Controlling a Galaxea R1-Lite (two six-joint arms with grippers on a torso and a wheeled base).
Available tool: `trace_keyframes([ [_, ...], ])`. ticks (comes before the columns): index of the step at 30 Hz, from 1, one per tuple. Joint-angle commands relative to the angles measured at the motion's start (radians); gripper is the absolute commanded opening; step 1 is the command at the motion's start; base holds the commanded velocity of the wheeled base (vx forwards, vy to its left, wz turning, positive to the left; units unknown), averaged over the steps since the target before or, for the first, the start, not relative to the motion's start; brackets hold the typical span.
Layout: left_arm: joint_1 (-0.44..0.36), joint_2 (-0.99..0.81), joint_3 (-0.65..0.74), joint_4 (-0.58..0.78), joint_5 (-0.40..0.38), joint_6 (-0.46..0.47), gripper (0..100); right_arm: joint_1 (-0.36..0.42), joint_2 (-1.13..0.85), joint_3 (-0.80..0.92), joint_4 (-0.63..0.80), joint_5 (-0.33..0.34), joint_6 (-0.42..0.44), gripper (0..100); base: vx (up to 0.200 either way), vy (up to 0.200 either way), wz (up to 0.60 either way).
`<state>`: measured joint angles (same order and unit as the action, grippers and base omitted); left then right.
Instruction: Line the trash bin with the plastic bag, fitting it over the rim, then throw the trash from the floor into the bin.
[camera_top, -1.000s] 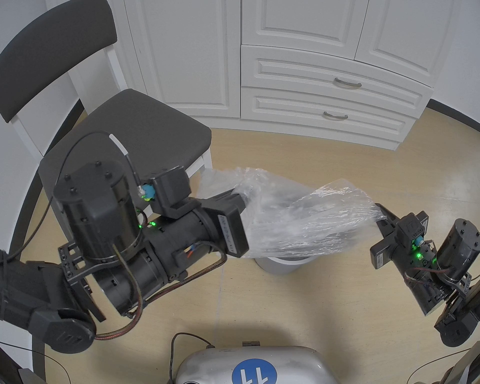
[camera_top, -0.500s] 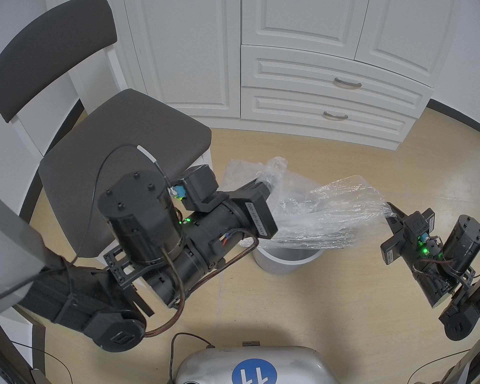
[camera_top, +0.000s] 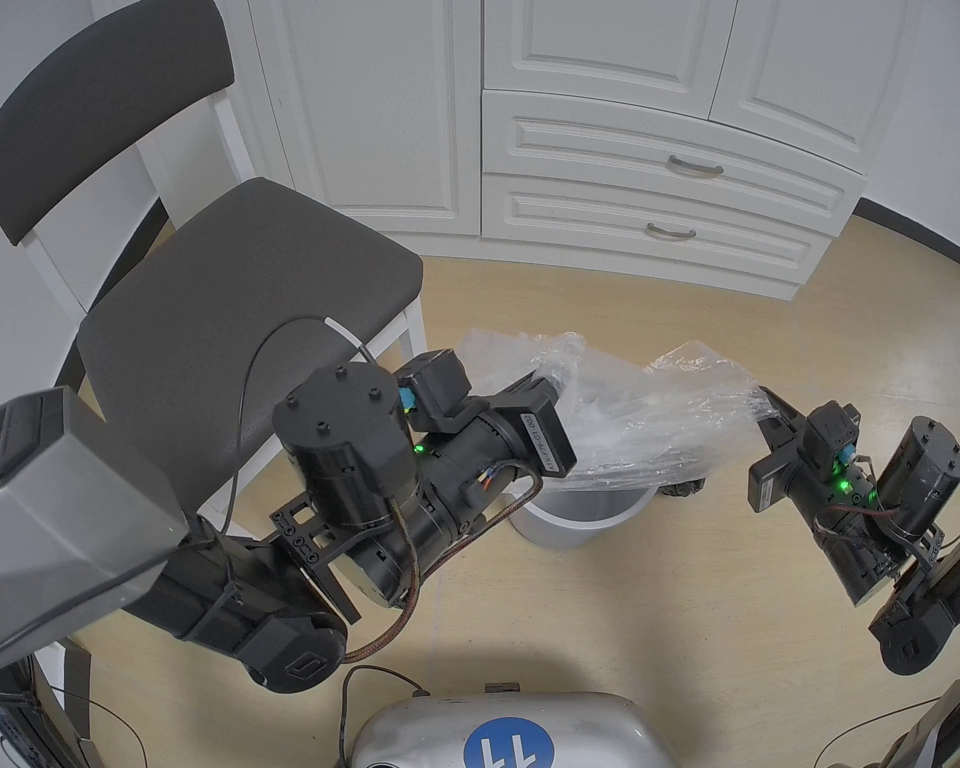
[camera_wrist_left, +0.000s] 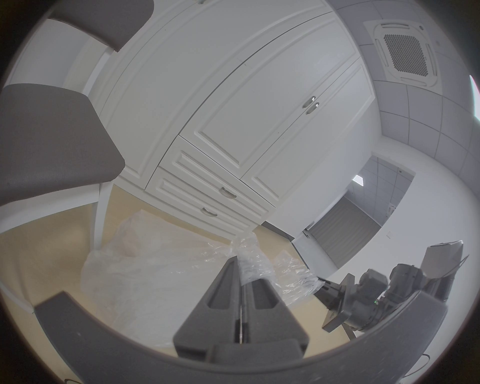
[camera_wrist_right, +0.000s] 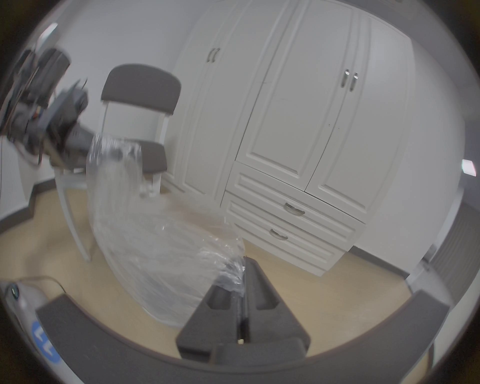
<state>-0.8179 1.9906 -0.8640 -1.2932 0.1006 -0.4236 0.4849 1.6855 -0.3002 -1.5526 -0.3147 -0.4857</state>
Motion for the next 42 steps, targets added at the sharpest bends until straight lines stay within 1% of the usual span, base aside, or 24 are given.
trace_keyframes([
  [1,0.029,0.037,-0.027,0.0,0.002,-0.01,0,0.043,-0.006,-0.105,0.077,-0.003,0.128,0,0.0,0.0,0.0],
  [3,0.037,0.046,-0.041,0.002,0.004,-0.027,0,0.058,-0.026,-0.149,0.157,0.0,0.214,0,0.0,0.0,0.0],
  [6,0.049,0.06,-0.067,0.006,0.004,-0.055,0,0.084,-0.086,-0.227,0.333,0.016,0.363,0,0.0,0.0,0.0],
  [7,0.051,0.065,-0.07,0.006,0.004,-0.058,0,0.086,-0.096,-0.238,0.362,0.023,0.388,0,0.0,0.0,0.0],
  [8,0.059,0.077,-0.089,0.008,0.004,-0.069,0,0.089,-0.15,-0.273,0.482,0.074,0.472,0,0.0,0.0,0.0],
  [9,0.059,0.077,-0.089,0.008,0.004,-0.069,0,0.089,-0.15,-0.273,0.482,0.074,0.472,0,0.0,0.0,0.0],
  [10,0.066,0.096,-0.113,0.009,0.007,-0.081,0,0.084,-0.221,-0.307,0.637,0.152,0.553,0,0.0,0.0,0.0],
  [11,0.068,0.097,-0.115,0.012,0.007,-0.083,0,0.083,-0.225,-0.309,0.648,0.158,0.558,0,0.0,0.0,0.0],
  [12,0.072,0.109,-0.135,0.014,0.014,-0.098,0,0.073,-0.273,-0.335,0.767,0.201,0.587,0,0.0,0.0,0.0],
  [14,0.074,0.126,-0.162,0.023,0.042,-0.11,0,0.049,-0.293,-0.356,0.842,0.212,0.59,0,0.0,0.0,0.0],
  [15,0.074,0.126,-0.162,0.023,0.042,-0.11,0,0.049,-0.293,-0.356,0.842,0.212,0.59,0,0.0,0.0,0.0],
  [16,0.075,0.145,-0.194,0.045,0.07,-0.112,0,0.024,-0.293,-0.361,0.855,0.22,0.59,0,0.0,0.0,0.0],
  [18,0.075,0.152,-0.216,0.068,0.085,-0.113,0,0.011,-0.285,-0.362,0.855,0.22,0.59,0,0.0,0.0,0.0],
  [22,0.078,0.16,-0.231,0.086,0.088,-0.118,0,-0.02,-0.274,-0.366,0.855,0.218,0.585,0,0.0,0.0,0.0],
  [24,0.085,0.166,-0.237,0.086,0.09,-0.129,0,-0.051,-0.247,-0.373,0.855,0.22,0.578,0,0.0,0.0,0.0],
  [27,0.088,0.181,-0.251,0.086,0.091,-0.129,0,-0.075,-0.21,-0.382,0.85,0.22,0.566,0,0.0,0.0,0.0],
  [29,0.088,0.183,-0.253,0.086,0.091,-0.129,0,-0.078,-0.205,-0.384,0.85,0.22,0.564,0,0.0,0.0,0.0],
  [30,0.094,0.198,-0.263,0.086,0.093,-0.129,0,-0.094,-0.167,-0.389,0.825,0.22,0.564,0,0.0,0.0,0.0],
  [31,0.094,0.2,-0.265,0.086,0.093,-0.129,0,-0.095,-0.162,-0.39,0.821,0.22,0.564,0,0.0,0.0,0.0],
  [38,0.094,0.251,-0.285,0.086,0.094,-0.155,0,-0.137,-0.032,-0.389,0.649,0.224,0.564,0,0.0,0.0,0.0],
  [42,0.094,0.277,-0.297,0.086,0.111,-0.156,0,-0.146,-0.006,-0.393,0.637,0.227,0.564,0,0.0,0.0,0.0],
])
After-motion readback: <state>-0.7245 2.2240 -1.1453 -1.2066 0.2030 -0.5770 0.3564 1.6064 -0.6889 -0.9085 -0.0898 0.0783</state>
